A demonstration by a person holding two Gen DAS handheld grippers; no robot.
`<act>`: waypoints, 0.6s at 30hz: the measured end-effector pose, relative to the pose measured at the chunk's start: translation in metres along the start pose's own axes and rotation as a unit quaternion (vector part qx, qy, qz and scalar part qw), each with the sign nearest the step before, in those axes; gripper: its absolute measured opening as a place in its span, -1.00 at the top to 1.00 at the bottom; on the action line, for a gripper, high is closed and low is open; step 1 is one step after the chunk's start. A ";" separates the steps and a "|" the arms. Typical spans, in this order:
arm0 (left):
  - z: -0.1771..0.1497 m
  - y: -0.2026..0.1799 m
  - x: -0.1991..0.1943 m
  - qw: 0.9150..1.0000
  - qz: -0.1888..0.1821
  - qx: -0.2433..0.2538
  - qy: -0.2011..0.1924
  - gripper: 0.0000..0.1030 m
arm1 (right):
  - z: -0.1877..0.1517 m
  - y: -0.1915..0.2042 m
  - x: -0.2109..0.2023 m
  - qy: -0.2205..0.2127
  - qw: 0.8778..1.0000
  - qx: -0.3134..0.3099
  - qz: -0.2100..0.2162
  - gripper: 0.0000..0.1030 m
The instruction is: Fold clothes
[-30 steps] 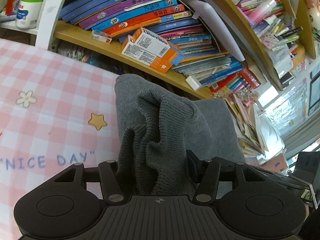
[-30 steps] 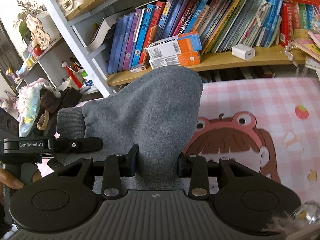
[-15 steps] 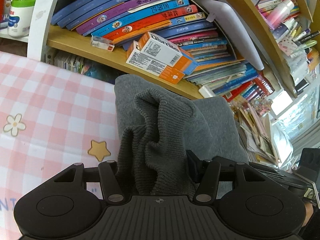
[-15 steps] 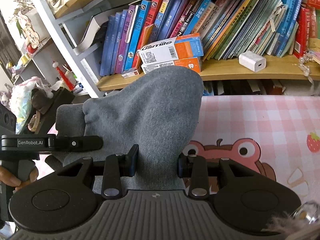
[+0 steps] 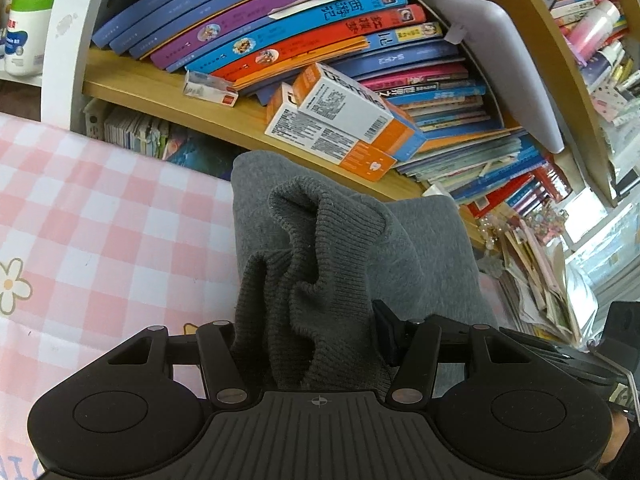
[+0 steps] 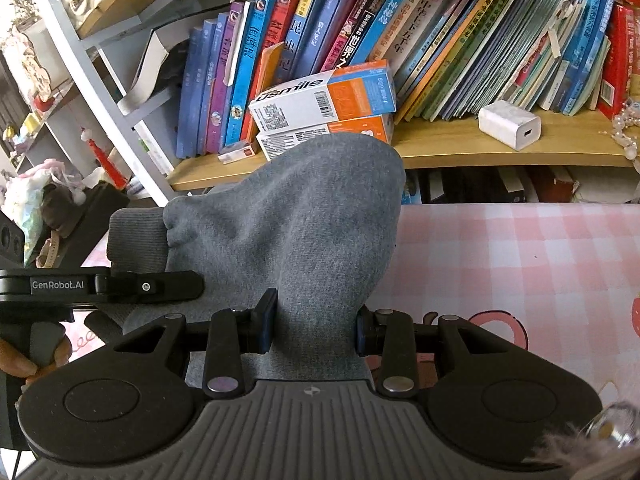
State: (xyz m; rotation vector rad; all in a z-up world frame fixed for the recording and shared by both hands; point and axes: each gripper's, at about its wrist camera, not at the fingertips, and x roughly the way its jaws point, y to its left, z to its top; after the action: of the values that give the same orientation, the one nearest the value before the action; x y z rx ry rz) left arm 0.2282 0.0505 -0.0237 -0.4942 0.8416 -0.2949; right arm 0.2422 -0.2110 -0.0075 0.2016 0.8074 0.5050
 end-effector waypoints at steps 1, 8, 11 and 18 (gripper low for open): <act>0.000 0.001 0.002 1.000 0.001 -0.001 0.002 -0.07 | 0.000 -0.001 0.002 0.001 1.000 0.001 0.000 0.36; -0.002 0.009 0.013 1.000 0.011 -0.009 0.004 -0.16 | -0.006 -0.011 0.013 0.000 1.000 0.029 0.001 0.32; -0.002 0.010 0.015 1.000 0.010 -0.007 0.003 -0.17 | -0.009 -0.015 0.015 -0.001 0.999 0.048 0.002 0.29; 0.003 0.013 0.017 1.000 0.012 -0.008 0.005 -0.18 | -0.013 -0.017 0.015 -0.001 0.996 0.087 0.005 0.29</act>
State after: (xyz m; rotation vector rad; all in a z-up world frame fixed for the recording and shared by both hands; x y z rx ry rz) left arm 0.2424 0.0549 -0.0400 -0.4976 0.8595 -0.2697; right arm 0.2474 -0.2185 -0.0317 0.3675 0.8485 0.4434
